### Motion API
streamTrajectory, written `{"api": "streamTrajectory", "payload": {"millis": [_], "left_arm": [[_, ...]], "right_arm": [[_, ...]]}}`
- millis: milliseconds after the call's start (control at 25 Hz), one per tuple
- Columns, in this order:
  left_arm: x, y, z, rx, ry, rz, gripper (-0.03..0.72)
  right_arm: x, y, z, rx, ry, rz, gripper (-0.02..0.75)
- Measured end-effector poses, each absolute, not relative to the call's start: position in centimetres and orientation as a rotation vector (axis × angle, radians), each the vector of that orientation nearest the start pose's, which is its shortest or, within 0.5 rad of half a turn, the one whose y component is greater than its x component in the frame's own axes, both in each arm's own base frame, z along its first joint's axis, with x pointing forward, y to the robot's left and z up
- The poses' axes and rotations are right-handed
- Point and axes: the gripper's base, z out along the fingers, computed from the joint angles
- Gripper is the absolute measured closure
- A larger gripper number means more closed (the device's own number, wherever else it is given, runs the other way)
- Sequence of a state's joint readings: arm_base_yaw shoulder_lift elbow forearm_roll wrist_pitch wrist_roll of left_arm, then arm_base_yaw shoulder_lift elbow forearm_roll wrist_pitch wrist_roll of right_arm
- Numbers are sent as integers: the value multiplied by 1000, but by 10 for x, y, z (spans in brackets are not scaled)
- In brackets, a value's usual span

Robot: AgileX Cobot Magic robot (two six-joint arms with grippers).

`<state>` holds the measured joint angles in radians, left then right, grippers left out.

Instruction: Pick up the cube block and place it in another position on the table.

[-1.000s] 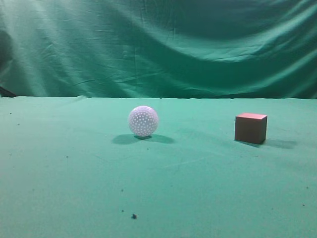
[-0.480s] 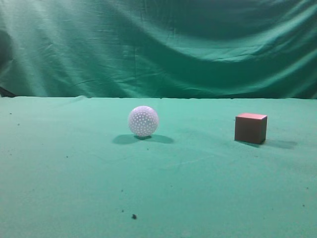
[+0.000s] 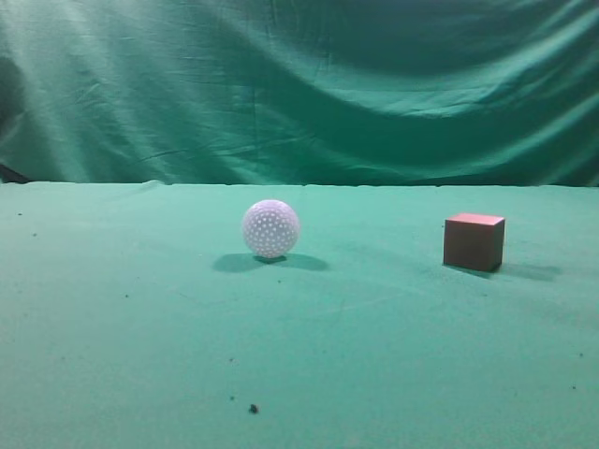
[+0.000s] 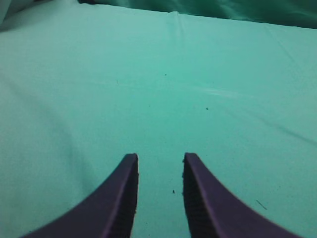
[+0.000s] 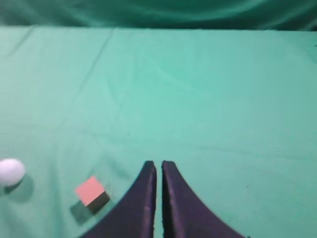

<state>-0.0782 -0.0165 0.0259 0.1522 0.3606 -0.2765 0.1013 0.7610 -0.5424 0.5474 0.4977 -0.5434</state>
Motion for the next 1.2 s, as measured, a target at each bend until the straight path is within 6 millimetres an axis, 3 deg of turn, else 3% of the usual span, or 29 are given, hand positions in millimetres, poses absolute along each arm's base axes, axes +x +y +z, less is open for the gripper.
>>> {"api": "streamTrajectory", "payload": {"millis": [80, 200, 440, 600, 640, 680, 760, 840, 1080, 1120, 1200], "left_arm": [[53, 1, 173, -89, 1848, -98, 426], [53, 1, 173, -89, 1848, -98, 426], [53, 1, 173, -89, 1848, -98, 426], [53, 1, 173, -89, 1848, -98, 426], [53, 1, 173, -89, 1848, -98, 426], [53, 1, 173, -89, 1848, -98, 426], [53, 1, 173, -89, 1848, -98, 426], [53, 1, 173, -89, 1848, -98, 426], [53, 1, 173, -89, 1848, -98, 426], [53, 1, 173, -89, 1848, -98, 426], [53, 1, 173, -89, 1848, -98, 426]], "right_arm": [[158, 53, 287, -442, 2187, 351, 738], [178, 75, 270, -634, 2336, 380, 738], [207, 117, 242, -882, 2497, 311, 738], [225, 134, 226, -932, 2615, 305, 494], [225, 134, 226, -932, 2615, 305, 494], [235, 138, 218, -897, 2682, 301, 316], [246, 142, 209, -838, 2741, 279, 173], [257, 146, 202, -786, 2778, 255, 94], [282, 157, 175, -771, 2854, 219, 93], [285, 159, 171, -773, 2865, 216, 143], [290, 161, 160, -777, 2890, 209, 151]]}}
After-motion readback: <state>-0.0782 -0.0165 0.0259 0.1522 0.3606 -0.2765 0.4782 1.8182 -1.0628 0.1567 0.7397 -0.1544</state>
